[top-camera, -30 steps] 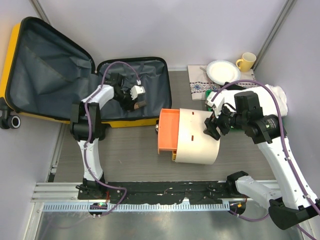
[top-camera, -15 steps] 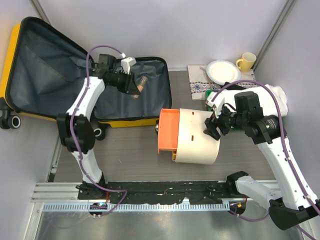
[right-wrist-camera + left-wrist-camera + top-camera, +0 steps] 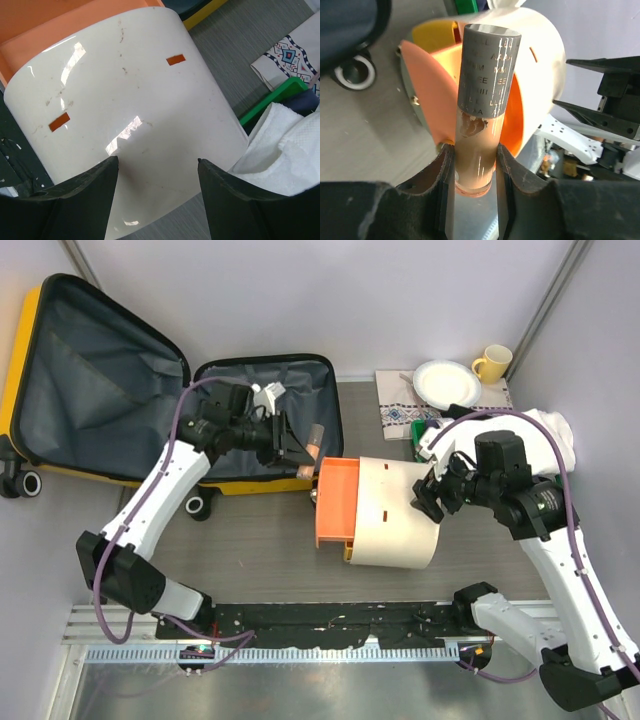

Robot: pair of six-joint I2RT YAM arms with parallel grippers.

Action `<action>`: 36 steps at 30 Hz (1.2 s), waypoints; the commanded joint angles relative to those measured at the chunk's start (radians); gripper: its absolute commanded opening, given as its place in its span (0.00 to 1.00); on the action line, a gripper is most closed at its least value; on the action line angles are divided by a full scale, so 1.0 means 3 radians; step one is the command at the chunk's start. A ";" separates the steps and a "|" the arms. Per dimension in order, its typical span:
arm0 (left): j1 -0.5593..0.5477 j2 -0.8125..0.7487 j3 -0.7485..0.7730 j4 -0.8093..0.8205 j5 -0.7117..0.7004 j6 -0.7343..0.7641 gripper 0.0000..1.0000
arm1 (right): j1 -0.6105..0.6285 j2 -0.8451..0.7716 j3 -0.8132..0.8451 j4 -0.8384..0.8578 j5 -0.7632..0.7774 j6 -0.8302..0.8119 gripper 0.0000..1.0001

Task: Open, take out, and arrange the luggage

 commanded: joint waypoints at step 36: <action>0.0338 -0.0406 0.0188 0.0174 0.0565 0.0915 0.76 | -0.0013 -0.0076 -0.0498 -0.0576 0.0712 -0.0154 0.70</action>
